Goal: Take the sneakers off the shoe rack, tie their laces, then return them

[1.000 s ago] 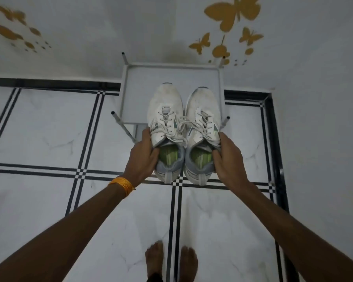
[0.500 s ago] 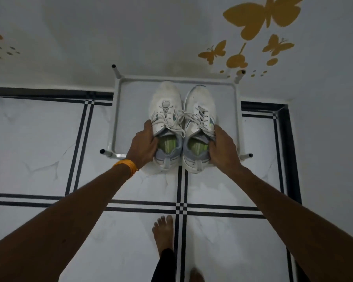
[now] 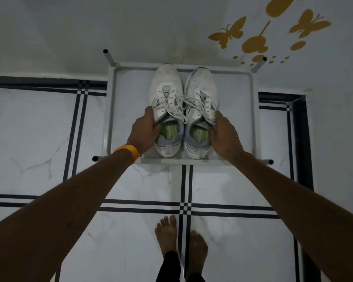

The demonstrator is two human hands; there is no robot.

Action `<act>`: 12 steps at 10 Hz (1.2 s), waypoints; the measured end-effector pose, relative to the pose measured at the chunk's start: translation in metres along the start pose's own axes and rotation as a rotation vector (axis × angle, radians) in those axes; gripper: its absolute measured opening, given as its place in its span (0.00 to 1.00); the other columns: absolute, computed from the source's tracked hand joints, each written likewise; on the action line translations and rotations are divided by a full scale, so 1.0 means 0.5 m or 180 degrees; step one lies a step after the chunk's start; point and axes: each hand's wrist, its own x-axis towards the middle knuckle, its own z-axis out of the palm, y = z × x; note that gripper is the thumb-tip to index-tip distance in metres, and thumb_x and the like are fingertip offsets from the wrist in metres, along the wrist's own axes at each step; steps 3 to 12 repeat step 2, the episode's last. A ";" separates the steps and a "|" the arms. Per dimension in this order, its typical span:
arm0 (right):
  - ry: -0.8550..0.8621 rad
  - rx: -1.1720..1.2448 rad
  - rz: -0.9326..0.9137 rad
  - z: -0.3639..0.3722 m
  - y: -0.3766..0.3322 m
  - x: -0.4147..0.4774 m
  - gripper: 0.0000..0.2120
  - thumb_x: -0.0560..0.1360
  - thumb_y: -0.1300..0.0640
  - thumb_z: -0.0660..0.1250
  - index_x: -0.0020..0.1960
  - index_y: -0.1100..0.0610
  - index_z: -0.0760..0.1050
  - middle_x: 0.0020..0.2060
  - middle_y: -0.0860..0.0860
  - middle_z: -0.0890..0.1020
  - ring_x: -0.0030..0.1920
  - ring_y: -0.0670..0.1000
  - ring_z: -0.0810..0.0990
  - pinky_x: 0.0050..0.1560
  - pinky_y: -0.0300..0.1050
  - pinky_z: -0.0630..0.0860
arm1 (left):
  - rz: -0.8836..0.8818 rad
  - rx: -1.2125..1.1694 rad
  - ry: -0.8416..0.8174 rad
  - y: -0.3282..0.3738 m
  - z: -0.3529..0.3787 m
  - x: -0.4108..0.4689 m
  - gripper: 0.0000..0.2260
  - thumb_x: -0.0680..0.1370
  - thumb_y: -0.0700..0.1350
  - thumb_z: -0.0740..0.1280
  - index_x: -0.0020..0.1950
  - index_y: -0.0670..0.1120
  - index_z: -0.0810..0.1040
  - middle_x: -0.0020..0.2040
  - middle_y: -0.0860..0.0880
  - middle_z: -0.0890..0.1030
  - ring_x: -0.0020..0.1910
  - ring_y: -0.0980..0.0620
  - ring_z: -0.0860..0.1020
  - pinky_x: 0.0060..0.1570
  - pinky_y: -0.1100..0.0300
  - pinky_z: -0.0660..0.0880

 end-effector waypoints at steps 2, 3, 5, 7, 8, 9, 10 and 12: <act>0.0142 -0.0640 0.0015 -0.090 -0.061 -0.031 0.30 0.79 0.46 0.60 0.76 0.57 0.56 0.63 0.62 0.71 0.59 0.62 0.74 0.56 0.58 0.75 | 0.0071 0.1297 0.0387 0.050 -0.056 -0.026 0.27 0.78 0.61 0.58 0.68 0.42 0.66 0.52 0.40 0.81 0.47 0.38 0.79 0.46 0.46 0.78; 0.0142 -0.0640 0.0015 -0.090 -0.061 -0.031 0.30 0.79 0.46 0.60 0.76 0.57 0.56 0.63 0.62 0.71 0.59 0.62 0.74 0.56 0.58 0.75 | 0.0071 0.1297 0.0387 0.050 -0.056 -0.026 0.27 0.78 0.61 0.58 0.68 0.42 0.66 0.52 0.40 0.81 0.47 0.38 0.79 0.46 0.46 0.78; 0.0142 -0.0640 0.0015 -0.090 -0.061 -0.031 0.30 0.79 0.46 0.60 0.76 0.57 0.56 0.63 0.62 0.71 0.59 0.62 0.74 0.56 0.58 0.75 | 0.0071 0.1297 0.0387 0.050 -0.056 -0.026 0.27 0.78 0.61 0.58 0.68 0.42 0.66 0.52 0.40 0.81 0.47 0.38 0.79 0.46 0.46 0.78; 0.0142 -0.0640 0.0015 -0.090 -0.061 -0.031 0.30 0.79 0.46 0.60 0.76 0.57 0.56 0.63 0.62 0.71 0.59 0.62 0.74 0.56 0.58 0.75 | 0.0071 0.1297 0.0387 0.050 -0.056 -0.026 0.27 0.78 0.61 0.58 0.68 0.42 0.66 0.52 0.40 0.81 0.47 0.38 0.79 0.46 0.46 0.78; 0.0142 -0.0640 0.0015 -0.090 -0.061 -0.031 0.30 0.79 0.46 0.60 0.76 0.57 0.56 0.63 0.62 0.71 0.59 0.62 0.74 0.56 0.58 0.75 | 0.0071 0.1297 0.0387 0.050 -0.056 -0.026 0.27 0.78 0.61 0.58 0.68 0.42 0.66 0.52 0.40 0.81 0.47 0.38 0.79 0.46 0.46 0.78; 0.0142 -0.0640 0.0015 -0.090 -0.061 -0.031 0.30 0.79 0.46 0.60 0.76 0.57 0.56 0.63 0.62 0.71 0.59 0.62 0.74 0.56 0.58 0.75 | 0.0071 0.1297 0.0387 0.050 -0.056 -0.026 0.27 0.78 0.61 0.58 0.68 0.42 0.66 0.52 0.40 0.81 0.47 0.38 0.79 0.46 0.46 0.78; 0.0142 -0.0640 0.0015 -0.090 -0.061 -0.031 0.30 0.79 0.46 0.60 0.76 0.57 0.56 0.63 0.62 0.71 0.59 0.62 0.74 0.56 0.58 0.75 | 0.0071 0.1297 0.0387 0.050 -0.056 -0.026 0.27 0.78 0.61 0.58 0.68 0.42 0.66 0.52 0.40 0.81 0.47 0.38 0.79 0.46 0.46 0.78; 0.0142 -0.0640 0.0015 -0.090 -0.061 -0.031 0.30 0.79 0.46 0.60 0.76 0.57 0.56 0.63 0.62 0.71 0.59 0.62 0.74 0.56 0.58 0.75 | 0.0071 0.1297 0.0387 0.050 -0.056 -0.026 0.27 0.78 0.61 0.58 0.68 0.42 0.66 0.52 0.40 0.81 0.47 0.38 0.79 0.46 0.46 0.78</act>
